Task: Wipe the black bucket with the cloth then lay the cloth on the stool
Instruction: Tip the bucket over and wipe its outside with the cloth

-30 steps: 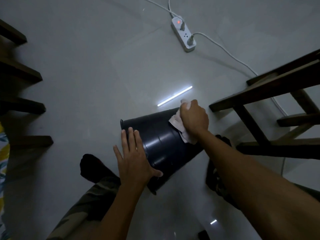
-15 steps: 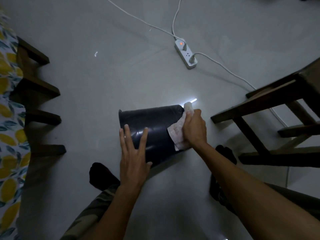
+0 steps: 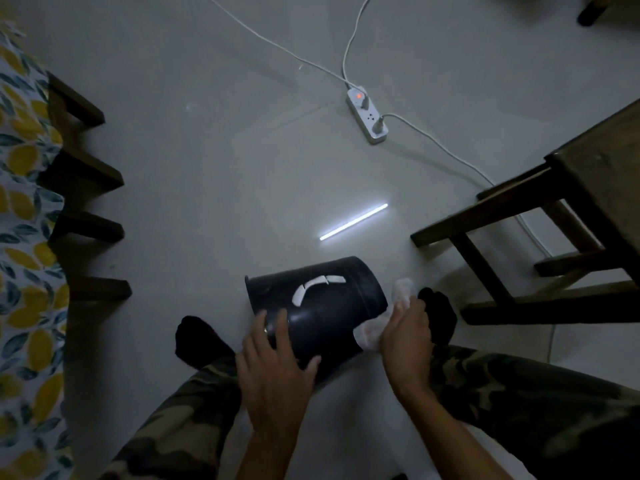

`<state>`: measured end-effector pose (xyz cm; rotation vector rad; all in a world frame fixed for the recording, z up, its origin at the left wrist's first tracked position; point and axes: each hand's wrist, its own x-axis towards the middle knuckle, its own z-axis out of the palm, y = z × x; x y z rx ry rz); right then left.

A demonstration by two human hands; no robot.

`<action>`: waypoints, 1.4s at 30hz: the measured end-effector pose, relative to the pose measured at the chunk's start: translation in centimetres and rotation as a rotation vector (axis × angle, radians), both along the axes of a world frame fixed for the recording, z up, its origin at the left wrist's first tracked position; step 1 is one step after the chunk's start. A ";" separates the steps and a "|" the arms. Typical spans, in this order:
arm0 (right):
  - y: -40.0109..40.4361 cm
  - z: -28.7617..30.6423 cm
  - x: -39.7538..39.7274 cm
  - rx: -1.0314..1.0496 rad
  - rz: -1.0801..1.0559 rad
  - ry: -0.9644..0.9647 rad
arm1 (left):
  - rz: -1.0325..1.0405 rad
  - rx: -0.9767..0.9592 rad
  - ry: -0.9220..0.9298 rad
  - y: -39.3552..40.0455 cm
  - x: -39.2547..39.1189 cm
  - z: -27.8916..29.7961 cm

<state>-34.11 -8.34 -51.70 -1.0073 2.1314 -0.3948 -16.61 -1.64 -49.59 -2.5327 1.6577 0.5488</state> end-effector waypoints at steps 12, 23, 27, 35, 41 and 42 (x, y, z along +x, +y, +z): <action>6.8 -4.2 5.6 -0.170 1.275 0.168 | -0.086 0.062 0.041 0.4 2.4 -4.1; -4.4 -8.3 6.7 -0.094 0.808 0.295 | -0.066 0.200 0.162 -1.2 3.4 -3.6; 0.8 -8.4 2.3 -0.036 0.879 0.444 | -0.173 0.275 0.165 -2.4 3.1 -3.5; 5.3 -6.1 7.4 -0.265 1.134 0.198 | -0.243 0.045 0.049 0.1 2.9 -4.8; -5.5 -9.4 3.1 -0.012 0.664 0.318 | -0.214 0.223 0.093 -0.4 2.3 -3.8; -5.1 -9.4 1.9 -0.007 0.620 0.332 | -0.209 0.222 0.098 -0.6 2.3 -3.8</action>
